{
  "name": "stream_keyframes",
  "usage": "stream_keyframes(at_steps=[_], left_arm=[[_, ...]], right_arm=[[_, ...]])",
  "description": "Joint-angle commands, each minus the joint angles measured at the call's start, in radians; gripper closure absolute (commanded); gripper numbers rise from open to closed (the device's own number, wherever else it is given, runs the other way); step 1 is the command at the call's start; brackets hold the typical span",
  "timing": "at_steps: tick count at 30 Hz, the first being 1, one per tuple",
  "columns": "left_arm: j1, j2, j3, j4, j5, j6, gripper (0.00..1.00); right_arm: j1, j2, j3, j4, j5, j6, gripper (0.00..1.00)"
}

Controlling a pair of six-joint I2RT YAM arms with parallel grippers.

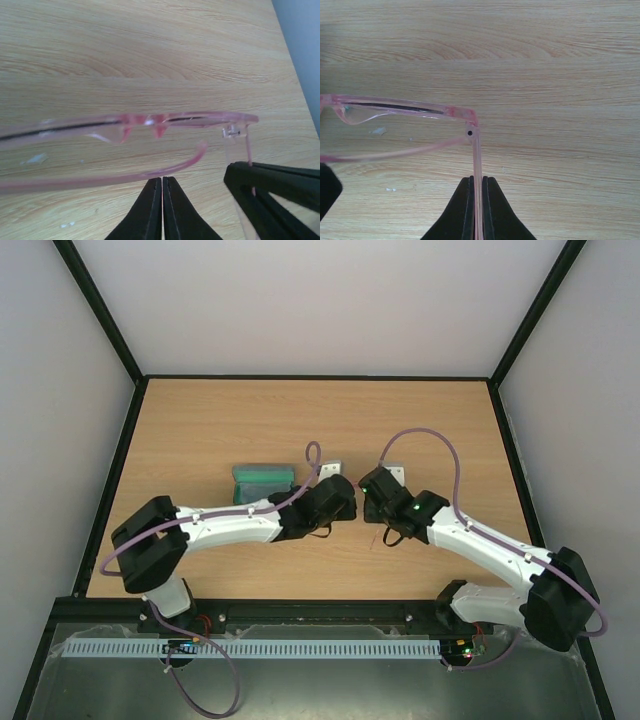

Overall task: Organize the sunglasses
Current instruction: Fold the sunglasses.

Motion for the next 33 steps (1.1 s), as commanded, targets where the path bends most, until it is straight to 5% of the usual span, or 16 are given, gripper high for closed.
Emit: stream_keyframes(at_steps=[1, 11, 17, 23, 33], left_arm=[[0.013, 0.037, 0.054, 0.016, 0.015, 0.006, 0.95], [0.003, -0.027, 0.039, -0.027, 0.030, 0.022, 0.90], [-0.150, -0.451, -0.111, -0.248, -0.082, 0.004, 0.56], [-0.246, -0.900, -0.290, -0.437, -0.068, -0.135, 0.39], [-0.246, -1.172, -0.281, -0.647, 0.103, -0.148, 0.17]], right_arm=[[0.014, -0.013, 0.017, -0.058, 0.040, 0.019, 0.99], [0.016, -0.024, 0.013, -0.061, 0.044, -0.005, 0.99], [0.016, -0.075, 0.039, -0.107, -0.031, -0.080, 0.99], [0.080, -0.115, 0.084, -0.112, -0.255, -0.125, 0.99], [0.425, -0.110, 0.131, -0.148, -0.239, -0.248, 0.99]])
